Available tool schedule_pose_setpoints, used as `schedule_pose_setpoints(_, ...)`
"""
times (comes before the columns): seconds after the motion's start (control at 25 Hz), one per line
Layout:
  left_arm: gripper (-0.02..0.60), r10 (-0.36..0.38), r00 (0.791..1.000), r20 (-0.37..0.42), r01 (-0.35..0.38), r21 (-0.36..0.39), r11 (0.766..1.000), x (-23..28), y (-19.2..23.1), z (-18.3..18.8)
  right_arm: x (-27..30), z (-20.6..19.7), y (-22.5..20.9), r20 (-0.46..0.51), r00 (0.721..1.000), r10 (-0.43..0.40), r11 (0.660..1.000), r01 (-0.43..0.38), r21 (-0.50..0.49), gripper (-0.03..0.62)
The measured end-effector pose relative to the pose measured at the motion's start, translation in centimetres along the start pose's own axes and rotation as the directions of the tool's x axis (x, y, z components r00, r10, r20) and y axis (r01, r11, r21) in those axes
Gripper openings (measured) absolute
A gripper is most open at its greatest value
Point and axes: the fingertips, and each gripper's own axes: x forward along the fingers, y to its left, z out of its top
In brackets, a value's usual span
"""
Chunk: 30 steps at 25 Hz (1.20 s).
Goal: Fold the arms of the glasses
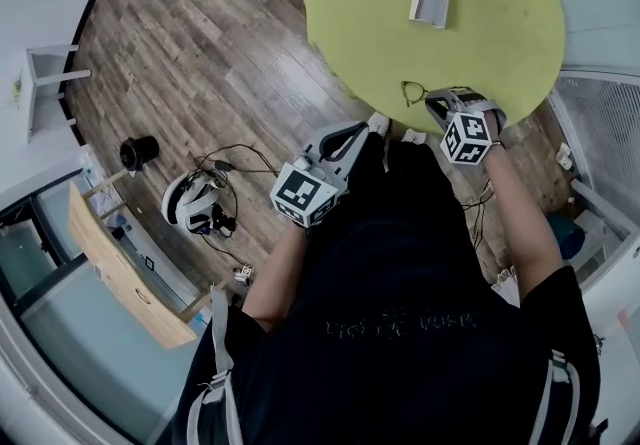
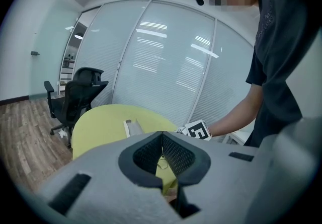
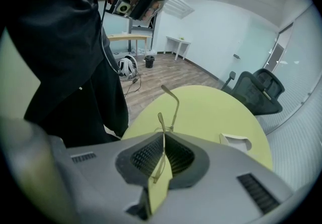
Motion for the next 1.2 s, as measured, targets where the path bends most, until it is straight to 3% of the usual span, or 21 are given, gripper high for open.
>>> schedule_pose_setpoints(0.64, 0.018, 0.043, 0.998, -0.039, -0.042, 0.019, 0.999, -2.5, 0.7, -0.7, 4.3, 0.3, 0.5, -0.029, 0.999, 0.042, 0.999, -0.042, -0.003, 0.032)
schedule_pose_setpoints(0.84, 0.018, 0.048, 0.998, -0.041, -0.047, 0.017, 0.999, -2.3, 0.7, -0.8, 4.2, 0.1, 0.1, -0.019, 0.999, 0.037, 0.999, -0.037, 0.029, 0.032)
schedule_pose_setpoints(1.04, 0.018, 0.04, 0.998, -0.04, -0.039, 0.015, 0.999, -2.1, 0.6, -0.7, 2.1, 1.5, -1.7, 0.054, 0.999, 0.002, 0.994, -0.008, 0.108, 0.034)
schedule_pose_setpoints(1.2, 0.018, 0.04, 0.998, -0.041, -0.04, 0.009, 0.999, -1.6, 0.8, -0.9, 2.4, 0.2, -1.2, 0.019, 0.999, 0.048, 0.994, -0.05, 0.093, 0.034)
